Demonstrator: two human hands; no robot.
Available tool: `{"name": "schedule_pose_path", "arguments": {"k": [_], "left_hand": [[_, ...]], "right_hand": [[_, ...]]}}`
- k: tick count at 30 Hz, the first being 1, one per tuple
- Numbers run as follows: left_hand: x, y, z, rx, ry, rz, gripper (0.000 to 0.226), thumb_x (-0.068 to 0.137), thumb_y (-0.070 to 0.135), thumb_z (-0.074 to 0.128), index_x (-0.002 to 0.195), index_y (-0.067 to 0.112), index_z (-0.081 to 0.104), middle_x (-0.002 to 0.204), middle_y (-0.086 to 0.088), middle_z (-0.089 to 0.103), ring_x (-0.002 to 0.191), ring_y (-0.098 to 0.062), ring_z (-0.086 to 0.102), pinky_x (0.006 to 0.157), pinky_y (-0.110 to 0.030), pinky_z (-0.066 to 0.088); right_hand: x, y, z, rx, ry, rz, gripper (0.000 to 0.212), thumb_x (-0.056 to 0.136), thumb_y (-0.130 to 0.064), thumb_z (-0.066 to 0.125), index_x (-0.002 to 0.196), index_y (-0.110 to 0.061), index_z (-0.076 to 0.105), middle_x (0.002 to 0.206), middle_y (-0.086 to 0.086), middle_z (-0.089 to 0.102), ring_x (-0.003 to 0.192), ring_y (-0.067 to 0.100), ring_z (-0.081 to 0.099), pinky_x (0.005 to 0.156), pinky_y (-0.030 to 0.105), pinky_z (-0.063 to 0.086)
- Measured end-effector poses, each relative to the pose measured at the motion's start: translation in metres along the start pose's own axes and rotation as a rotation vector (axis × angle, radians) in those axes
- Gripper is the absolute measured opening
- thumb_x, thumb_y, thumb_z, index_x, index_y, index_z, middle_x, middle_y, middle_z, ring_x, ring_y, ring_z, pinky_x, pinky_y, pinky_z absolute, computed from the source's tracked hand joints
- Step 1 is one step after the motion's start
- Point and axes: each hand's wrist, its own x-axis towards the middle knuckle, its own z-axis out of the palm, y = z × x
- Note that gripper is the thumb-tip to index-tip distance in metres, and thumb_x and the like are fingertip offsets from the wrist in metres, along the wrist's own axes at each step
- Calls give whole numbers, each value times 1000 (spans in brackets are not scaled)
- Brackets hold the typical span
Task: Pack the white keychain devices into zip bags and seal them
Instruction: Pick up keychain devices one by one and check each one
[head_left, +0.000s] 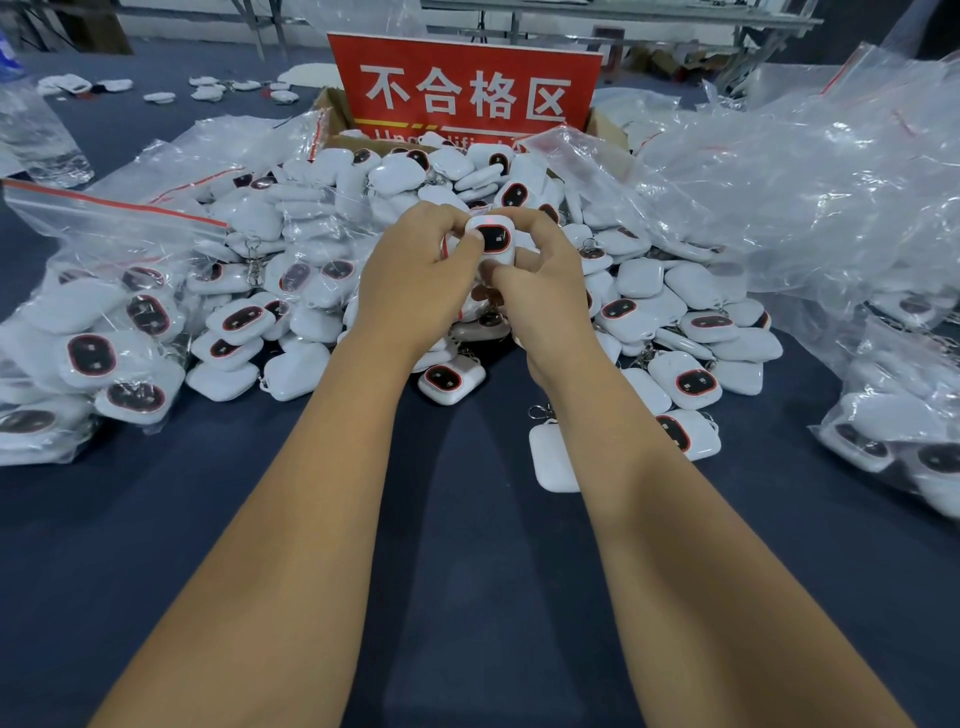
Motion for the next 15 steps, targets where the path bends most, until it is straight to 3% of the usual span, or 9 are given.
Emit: {"name": "schedule_pose_path", "arguments": {"k": [5,9,13,15], "left_hand": [[-1,0,0,16,-11,0,13,90,36,50,86,31,61,89,13,56,74,-1,53,61,-23,34],[-1,-1,0,26,-13,13,14,91,33,49,89,27,62,93,11,57,78,-6,56,63,-24,37],[0,0,0,29,-15,11,16,91,31,49,91,24,63,96,8,59,82,-13,57,65,-28,39],[-1,-1,0,40,-14,10,15,91,30,50,91,24,63,97,7,60,83,-13,56,64,-26,38]], "right_hand": [[1,0,1,80,-6,62,35,84,1,54,103,-25,67,75,3,71,68,18,66,57,34,57],[0,-2,1,191,-12,75,27,89,-4,52,102,-19,70,80,2,71,62,11,67,48,25,53],[-1,-1,1,133,3,38,22,92,-9,54,99,-21,70,78,2,69,67,12,66,57,30,57],[-2,-2,1,135,-10,42,22,93,-8,53,95,-23,69,81,5,67,66,12,65,52,28,54]]}}
